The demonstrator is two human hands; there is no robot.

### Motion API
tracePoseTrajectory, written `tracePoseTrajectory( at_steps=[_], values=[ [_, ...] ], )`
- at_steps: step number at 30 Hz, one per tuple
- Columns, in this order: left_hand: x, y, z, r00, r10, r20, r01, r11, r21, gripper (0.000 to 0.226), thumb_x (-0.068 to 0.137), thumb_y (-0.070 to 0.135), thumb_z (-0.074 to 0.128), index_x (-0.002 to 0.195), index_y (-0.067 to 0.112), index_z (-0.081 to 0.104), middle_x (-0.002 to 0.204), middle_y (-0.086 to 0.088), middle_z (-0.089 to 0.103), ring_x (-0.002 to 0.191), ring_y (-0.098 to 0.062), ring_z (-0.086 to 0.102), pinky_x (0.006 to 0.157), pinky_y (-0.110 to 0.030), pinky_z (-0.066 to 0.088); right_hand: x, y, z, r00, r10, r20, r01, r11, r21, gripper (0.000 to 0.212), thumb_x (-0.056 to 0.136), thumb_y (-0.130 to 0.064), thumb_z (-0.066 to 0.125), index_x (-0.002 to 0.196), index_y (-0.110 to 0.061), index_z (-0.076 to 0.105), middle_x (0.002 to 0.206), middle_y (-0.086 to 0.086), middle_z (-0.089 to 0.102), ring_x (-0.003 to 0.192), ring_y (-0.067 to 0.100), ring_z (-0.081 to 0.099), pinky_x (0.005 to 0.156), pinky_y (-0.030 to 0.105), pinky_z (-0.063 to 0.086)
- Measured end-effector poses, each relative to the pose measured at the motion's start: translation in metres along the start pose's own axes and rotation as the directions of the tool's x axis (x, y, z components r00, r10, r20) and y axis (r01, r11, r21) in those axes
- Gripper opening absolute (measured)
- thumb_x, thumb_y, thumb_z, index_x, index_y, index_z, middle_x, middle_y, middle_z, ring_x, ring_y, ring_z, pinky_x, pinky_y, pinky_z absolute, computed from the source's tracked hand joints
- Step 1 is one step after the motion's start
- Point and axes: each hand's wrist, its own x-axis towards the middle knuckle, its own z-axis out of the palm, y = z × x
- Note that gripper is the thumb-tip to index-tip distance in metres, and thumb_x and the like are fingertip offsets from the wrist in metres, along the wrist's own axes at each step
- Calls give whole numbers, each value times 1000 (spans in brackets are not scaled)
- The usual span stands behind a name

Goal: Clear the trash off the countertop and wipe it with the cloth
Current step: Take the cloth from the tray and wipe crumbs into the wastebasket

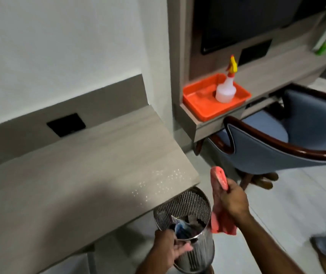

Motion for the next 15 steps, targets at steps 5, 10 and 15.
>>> tracePoseTrajectory(
  at_steps=[5, 10, 15],
  values=[
    [7, -7, 5, 999, -14, -49, 11, 999, -53, 25, 90, -3, 50, 108, -7, 67, 91, -32, 74, 72, -46, 75, 50, -38, 62, 43, -76, 38, 943, -328, 52, 331, 921, -207, 45, 91, -18, 58, 131, -39, 55, 110, 1, 72, 86, 18, 67, 72, 27, 49],
    [13, -10, 5, 997, 24, -71, -31, 994, -108, 22, 91, 17, 66, 109, 3, 65, 87, -25, 78, 72, -41, 77, 55, -45, 63, 57, -99, 113, 675, -344, 653, 737, 291, -610, 54, 98, -35, 38, 150, -27, 28, 151, 25, 35, 126, 48, 45, 101, 51, 41],
    [16, -11, -3, 998, 40, -58, -46, 994, -99, 23, 92, 10, 52, 106, 2, 69, 80, -22, 79, 67, -39, 77, 52, -40, 62, 27, -72, 101, 519, -397, 757, 832, 35, -553, 52, 92, -28, 47, 142, -18, 36, 147, 31, 37, 111, 49, 54, 82, 50, 50]
  ],
)
